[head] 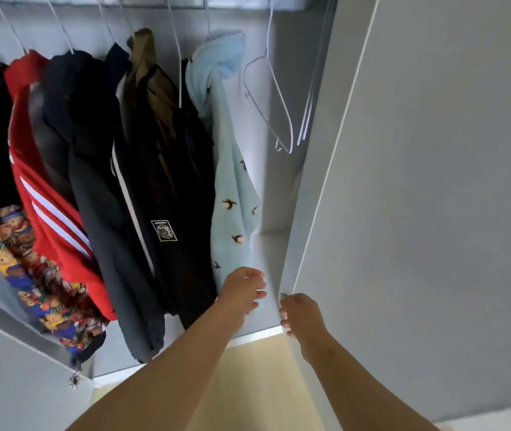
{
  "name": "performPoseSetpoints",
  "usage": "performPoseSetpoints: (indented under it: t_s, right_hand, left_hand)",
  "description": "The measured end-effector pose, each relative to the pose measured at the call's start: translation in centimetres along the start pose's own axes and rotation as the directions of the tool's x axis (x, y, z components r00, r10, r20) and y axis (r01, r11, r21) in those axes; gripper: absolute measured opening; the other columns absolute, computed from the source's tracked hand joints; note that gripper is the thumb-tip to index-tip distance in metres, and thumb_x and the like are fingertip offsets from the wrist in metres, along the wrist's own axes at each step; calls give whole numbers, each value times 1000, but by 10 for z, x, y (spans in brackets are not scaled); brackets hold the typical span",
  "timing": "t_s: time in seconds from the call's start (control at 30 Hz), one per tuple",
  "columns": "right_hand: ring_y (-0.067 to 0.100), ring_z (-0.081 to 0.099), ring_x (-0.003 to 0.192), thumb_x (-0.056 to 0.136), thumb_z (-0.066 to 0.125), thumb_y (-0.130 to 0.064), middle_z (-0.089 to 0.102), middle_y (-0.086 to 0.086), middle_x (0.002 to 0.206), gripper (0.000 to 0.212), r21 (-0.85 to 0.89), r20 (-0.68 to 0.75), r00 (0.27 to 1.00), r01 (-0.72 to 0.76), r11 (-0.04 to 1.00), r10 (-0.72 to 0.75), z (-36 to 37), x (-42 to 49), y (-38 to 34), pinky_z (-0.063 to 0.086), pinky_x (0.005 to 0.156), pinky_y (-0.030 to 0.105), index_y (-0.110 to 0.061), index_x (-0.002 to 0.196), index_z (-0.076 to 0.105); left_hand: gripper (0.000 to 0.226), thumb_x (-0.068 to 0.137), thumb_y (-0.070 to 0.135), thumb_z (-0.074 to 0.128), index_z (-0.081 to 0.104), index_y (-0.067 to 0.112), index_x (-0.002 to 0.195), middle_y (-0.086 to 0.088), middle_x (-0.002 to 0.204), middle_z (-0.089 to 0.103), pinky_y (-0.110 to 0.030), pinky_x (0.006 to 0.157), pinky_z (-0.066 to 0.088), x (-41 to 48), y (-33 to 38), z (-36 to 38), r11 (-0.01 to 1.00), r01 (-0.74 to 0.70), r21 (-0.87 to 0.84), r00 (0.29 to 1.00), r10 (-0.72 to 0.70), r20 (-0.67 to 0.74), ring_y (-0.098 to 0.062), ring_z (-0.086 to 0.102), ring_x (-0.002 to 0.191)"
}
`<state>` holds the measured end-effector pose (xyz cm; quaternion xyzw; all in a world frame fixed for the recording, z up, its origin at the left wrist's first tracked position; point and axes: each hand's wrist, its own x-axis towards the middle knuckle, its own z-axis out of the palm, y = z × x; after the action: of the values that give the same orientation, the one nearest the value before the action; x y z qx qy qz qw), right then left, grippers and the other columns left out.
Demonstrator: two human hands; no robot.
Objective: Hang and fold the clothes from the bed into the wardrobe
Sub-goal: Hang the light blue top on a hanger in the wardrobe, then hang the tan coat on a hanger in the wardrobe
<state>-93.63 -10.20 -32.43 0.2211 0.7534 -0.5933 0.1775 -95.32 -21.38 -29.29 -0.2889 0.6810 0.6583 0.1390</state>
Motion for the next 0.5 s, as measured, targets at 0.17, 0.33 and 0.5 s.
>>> performPoseSetpoints:
  t_s: [0.17,0.33,0.5]
  right_hand:
    - [15,39,48,90,44,-7,49,4,63,17,154,-93,984,-140,978,155,-32,-31,55,29,47,23,-9,75,52]
    - [17,46,52,92,46,-9,55,6,66,14,415,-294,907,-162,895,301,-63,-73,105,32,49,23,-8,80,55]
    - [15,48,53,92,47,-10,56,3,68,15,652,-444,766,-81,754,466,-86,-147,171,32,51,20,-13,79,53]
  left_hand:
    - [24,93,9,43,53,18,73,-1,66,53,-20,51,33,-23,-36,42,992,53,111,983,-71,171,-13,49,54]
    - [21,92,6,41,54,19,82,0,73,57,-23,58,38,-53,-67,87,919,-107,379,895,-77,439,-12,55,62]
    - [14,94,17,45,55,20,85,2,78,59,-23,61,42,-110,-118,132,765,-328,554,732,-165,661,-10,59,68]
